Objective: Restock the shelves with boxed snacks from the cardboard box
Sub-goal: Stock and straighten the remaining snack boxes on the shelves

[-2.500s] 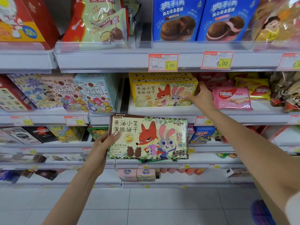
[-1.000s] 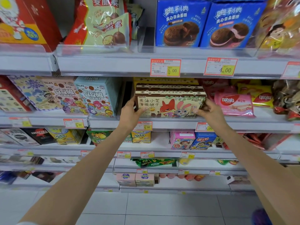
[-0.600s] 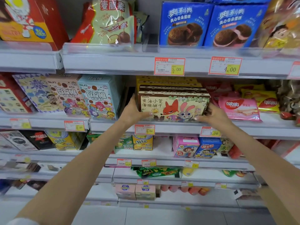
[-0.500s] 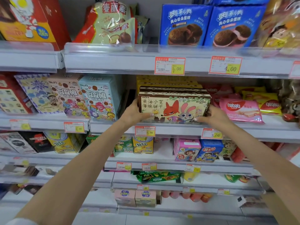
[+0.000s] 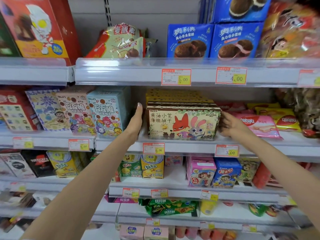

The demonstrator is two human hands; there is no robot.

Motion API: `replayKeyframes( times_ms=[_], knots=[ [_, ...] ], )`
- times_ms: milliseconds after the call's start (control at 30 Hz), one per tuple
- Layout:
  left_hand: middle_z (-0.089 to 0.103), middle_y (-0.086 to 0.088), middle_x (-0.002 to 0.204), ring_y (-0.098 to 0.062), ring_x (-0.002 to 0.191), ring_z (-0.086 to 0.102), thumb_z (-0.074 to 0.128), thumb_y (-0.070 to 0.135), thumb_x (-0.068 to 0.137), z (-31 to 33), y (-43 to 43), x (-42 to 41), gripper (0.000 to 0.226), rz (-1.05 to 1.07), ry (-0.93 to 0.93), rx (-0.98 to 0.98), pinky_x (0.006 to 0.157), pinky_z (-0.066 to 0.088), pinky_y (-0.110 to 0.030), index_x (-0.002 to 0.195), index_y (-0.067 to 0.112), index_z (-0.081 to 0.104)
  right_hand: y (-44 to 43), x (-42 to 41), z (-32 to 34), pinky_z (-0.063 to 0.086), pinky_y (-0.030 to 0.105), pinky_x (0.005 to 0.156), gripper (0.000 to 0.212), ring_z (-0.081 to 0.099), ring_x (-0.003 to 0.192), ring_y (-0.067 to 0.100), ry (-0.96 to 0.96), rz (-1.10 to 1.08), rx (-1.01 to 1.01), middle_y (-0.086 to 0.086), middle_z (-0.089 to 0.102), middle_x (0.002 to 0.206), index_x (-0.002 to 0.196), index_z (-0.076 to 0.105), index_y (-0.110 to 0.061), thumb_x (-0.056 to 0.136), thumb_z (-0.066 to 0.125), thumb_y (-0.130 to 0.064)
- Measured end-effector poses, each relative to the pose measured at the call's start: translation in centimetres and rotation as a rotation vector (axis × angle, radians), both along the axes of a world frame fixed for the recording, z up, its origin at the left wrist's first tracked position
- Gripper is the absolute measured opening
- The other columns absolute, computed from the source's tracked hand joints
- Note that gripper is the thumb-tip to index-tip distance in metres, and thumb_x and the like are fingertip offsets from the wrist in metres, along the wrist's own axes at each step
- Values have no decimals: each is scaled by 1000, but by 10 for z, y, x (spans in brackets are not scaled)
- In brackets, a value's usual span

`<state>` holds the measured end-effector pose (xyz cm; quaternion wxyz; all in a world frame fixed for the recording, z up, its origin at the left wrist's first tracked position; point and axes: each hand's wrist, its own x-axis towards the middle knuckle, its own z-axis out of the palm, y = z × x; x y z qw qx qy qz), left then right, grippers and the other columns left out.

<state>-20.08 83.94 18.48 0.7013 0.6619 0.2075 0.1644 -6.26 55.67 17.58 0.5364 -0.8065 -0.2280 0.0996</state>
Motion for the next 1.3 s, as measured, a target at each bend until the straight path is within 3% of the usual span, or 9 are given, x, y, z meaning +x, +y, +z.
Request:
replayKeyframes(
  times_ms=[200,300,467,600,767,867,1033,1133,1300],
  knots=[
    [56,-11,132,-30,123,49,27,77,79,-11,22,43,81,66,26,-168,110,30,-49,133,21,49,-3,-10,-4,37,9,58,73,42,69,8,-67,-42,-21,-2,43,74,122,42,-28,78,41,30],
    [69,-13,103,-31,107,61,26,69,89,-6,22,54,68,46,25,-195,104,40,-46,102,16,66,-3,-22,-9,42,5,74,68,51,86,8,-98,-96,-24,-11,61,88,120,48,-29,80,43,27],
    [72,-13,91,-29,90,66,32,71,86,-3,29,73,67,-17,29,-220,92,50,-39,88,15,67,4,-41,-13,29,39,110,68,38,131,26,-176,-98,-124,9,44,137,143,33,-6,83,62,7],
    [69,-15,93,-35,94,64,20,55,99,2,26,76,67,-131,-12,-215,64,48,-27,111,4,62,12,-43,-12,35,40,104,56,44,129,27,-219,-139,-180,7,54,132,134,47,-9,82,69,-8],
    [52,-26,123,-43,106,59,16,54,99,-6,29,81,73,-171,-45,-196,80,47,-32,133,-2,48,21,-48,-14,38,32,91,46,50,123,25,-281,-198,-174,7,61,124,126,55,-11,82,70,-14],
    [60,-24,119,-38,109,59,13,58,97,-9,40,92,76,-172,-53,-166,93,45,-38,123,1,57,21,-47,-17,40,37,95,46,51,123,26,-285,-226,-179,7,61,125,126,55,-13,82,70,-20],
    [70,-6,76,-17,71,67,12,50,101,-4,39,99,66,-243,-42,-218,51,50,-19,95,12,65,20,-45,-19,40,40,97,47,51,123,25,-271,-232,-165,7,61,126,128,54,-13,84,68,-20],
    [67,-8,58,-17,55,62,13,50,101,-7,40,105,77,-263,-53,-213,59,46,-23,56,19,68,22,-46,-20,40,40,98,45,51,123,26,-274,-236,-151,7,61,125,127,55,-14,84,67,-20],
    [66,-5,52,-12,51,61,10,39,104,-3,39,101,60,-246,-77,-124,49,48,-15,72,13,53,24,-47,-19,38,35,93,42,48,125,26,-297,-239,-152,7,61,125,125,56,-13,84,67,-19]
  ],
)
